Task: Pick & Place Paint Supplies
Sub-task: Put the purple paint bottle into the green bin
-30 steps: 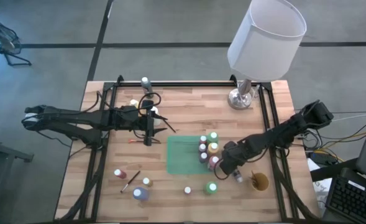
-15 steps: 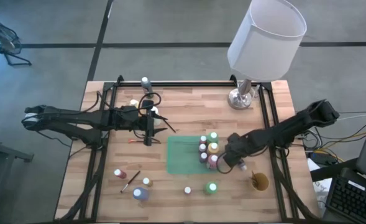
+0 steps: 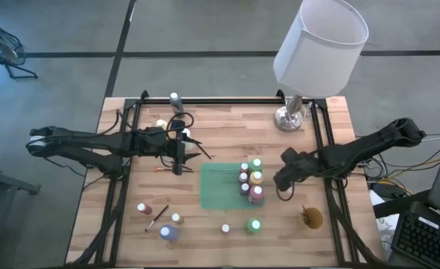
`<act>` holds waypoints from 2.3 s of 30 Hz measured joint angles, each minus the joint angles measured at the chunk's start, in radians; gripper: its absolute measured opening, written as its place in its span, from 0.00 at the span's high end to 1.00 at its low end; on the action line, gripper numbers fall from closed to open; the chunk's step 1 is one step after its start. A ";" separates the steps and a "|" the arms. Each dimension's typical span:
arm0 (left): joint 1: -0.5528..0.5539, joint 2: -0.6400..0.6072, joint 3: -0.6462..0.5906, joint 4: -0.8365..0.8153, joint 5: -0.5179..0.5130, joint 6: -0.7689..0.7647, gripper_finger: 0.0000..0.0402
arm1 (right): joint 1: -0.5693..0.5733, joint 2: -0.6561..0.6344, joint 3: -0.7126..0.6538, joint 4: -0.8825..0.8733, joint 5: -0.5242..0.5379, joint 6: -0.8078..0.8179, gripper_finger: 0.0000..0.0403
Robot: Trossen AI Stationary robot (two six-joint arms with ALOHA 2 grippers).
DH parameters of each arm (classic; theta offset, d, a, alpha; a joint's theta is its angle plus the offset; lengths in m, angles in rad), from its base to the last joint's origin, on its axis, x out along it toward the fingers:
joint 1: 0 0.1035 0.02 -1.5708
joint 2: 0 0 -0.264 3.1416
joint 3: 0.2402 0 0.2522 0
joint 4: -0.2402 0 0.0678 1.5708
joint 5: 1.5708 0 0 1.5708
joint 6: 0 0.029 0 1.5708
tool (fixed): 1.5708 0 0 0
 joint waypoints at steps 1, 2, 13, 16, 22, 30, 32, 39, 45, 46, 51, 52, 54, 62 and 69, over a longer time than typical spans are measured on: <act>0.000 0.000 0.000 0.000 -0.001 0.006 0.53 | 0.000 -0.015 0.000 0.000 0.015 -0.010 0.72; 0.000 0.000 0.000 0.000 -0.001 0.006 0.53 | 0.000 -0.030 0.000 0.001 0.025 -0.023 0.72; 0.000 0.000 0.000 0.006 -0.001 0.047 0.53 | 0.000 -0.134 0.001 0.008 0.060 -0.130 0.72; 0.000 0.000 0.000 0.018 -0.001 0.056 0.53 | 0.000 -0.153 0.009 0.007 0.058 -0.153 0.72; 0.000 -0.001 0.000 0.051 0.030 0.001 0.53 | 0.003 -0.156 0.101 0.008 0.058 -0.260 0.72; 0.000 0.000 0.000 0.106 0.101 -0.052 0.53 | 0.055 -0.149 0.291 0.059 0.095 -0.457 0.72; 0.000 0.004 0.000 0.118 0.159 -0.045 0.53 | 0.069 -0.149 0.324 0.106 0.099 -0.533 0.72; -0.004 0.110 0.000 0.374 0.404 -0.239 0.53 | 0.117 -0.117 0.349 0.411 0.118 -0.893 0.72; -0.012 0.291 0.014 0.604 0.419 -0.312 0.43 | 0.124 -0.041 0.329 0.605 0.116 -1.131 0.73; -0.012 0.317 0.024 0.613 0.417 -0.321 0.39 | 0.124 -0.031 0.328 0.615 0.116 -1.146 0.73; -0.013 0.401 0.099 0.624 0.391 -0.345 0.22 | 0.127 0.005 0.327 0.666 0.117 -1.190 0.71; -0.014 0.416 0.116 0.622 0.391 -0.346 0.20 | 0.127 0.014 0.327 0.665 0.117 -1.195 0.72; -0.020 0.436 0.143 0.621 0.390 -0.346 0.17 | 0.127 0.033 0.327 0.681 0.117 -1.210 0.72; -0.056 0.479 0.221 0.621 0.401 -0.336 0.18 | 0.127 0.074 0.327 0.767 0.138 -1.290 0.71; -0.074 0.521 0.271 0.673 0.401 -0.337 0.18 | 0.126 0.117 0.327 0.886 0.151 -1.381 0.72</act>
